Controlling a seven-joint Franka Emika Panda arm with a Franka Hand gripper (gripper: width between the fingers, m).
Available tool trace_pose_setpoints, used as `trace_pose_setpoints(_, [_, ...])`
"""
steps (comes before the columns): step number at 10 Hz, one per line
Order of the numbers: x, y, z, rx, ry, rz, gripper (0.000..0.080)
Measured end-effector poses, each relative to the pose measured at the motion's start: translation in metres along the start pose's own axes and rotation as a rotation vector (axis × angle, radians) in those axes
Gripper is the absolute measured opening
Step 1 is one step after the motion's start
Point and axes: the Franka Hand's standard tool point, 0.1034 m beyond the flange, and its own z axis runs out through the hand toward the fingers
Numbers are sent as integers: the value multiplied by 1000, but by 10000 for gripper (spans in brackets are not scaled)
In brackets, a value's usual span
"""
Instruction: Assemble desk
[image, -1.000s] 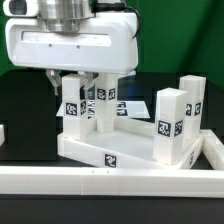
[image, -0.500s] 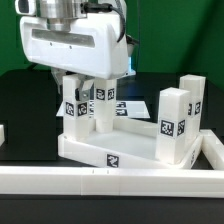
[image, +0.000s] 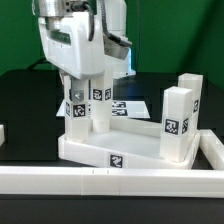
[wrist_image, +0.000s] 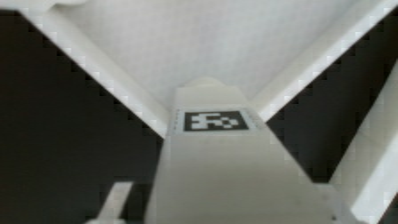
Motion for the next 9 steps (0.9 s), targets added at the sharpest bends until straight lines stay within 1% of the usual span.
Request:
trace_pose_setpoints(2, [0,-2,0,7,3,111,290])
trace_pose_setpoints(3, [-2,-3,0,11,0,215,290])
trace_pose_setpoints(4, [-2,-3,0,12,0,264,290])
trace_pose_setpoints(5, [-2,-3,0,12,0,260,290])
trace_pose_setpoints(6, [-2,-2,1,10,0,246,369])
trace_pose_setpoints(7, [-3,-2,2,-2,-1,221,550])
trace_pose_setpoints(8, [-6,-2,4,-18,-5,205,550])
trace_pose_setpoints(9, [-7,-5,3,-21,-4,180,630])
